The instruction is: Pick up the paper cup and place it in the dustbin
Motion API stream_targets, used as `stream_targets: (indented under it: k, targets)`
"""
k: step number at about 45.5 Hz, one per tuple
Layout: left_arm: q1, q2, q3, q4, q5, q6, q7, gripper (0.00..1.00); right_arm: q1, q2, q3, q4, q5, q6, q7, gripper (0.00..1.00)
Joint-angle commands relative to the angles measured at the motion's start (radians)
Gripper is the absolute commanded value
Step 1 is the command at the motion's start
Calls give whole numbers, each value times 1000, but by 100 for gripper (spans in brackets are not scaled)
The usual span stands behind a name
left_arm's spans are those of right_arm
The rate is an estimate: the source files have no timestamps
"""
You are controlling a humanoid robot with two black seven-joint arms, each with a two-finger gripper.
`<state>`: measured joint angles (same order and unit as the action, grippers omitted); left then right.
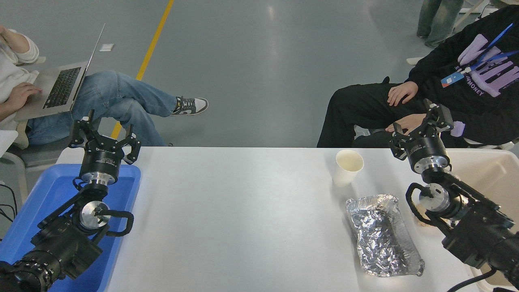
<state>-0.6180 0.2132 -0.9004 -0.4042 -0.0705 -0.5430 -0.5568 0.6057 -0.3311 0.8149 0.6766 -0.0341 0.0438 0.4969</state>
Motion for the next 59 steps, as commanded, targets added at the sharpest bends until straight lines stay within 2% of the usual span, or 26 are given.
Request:
stream_targets:
  k: [1, 27, 34, 44, 53, 59]
  targets:
    - [1, 0, 0, 1, 1, 0, -5, 99, -3, -8, 0, 1, 0, 1, 0, 100]
    - [0, 0, 0, -1, 1, 0, -6, 99, 9, -29, -2, -5, 3, 10, -6, 100]
    - [1, 0, 0, -1, 0, 0, -6, 99, 17, -37, -28, 1, 13, 14, -70, 100]
    - [1, 0, 0, 1, 0, 0, -6, 99, 28, -68, -45, 4, 19, 16, -77, 100]
    - [1, 0, 0, -1, 0, 0, -6, 99, 46, -172, -216, 55, 51, 16, -72, 100]
    - [0, 0, 0, 1, 1, 0, -6, 99, 158, -302, -503, 67, 56, 16, -67, 100]
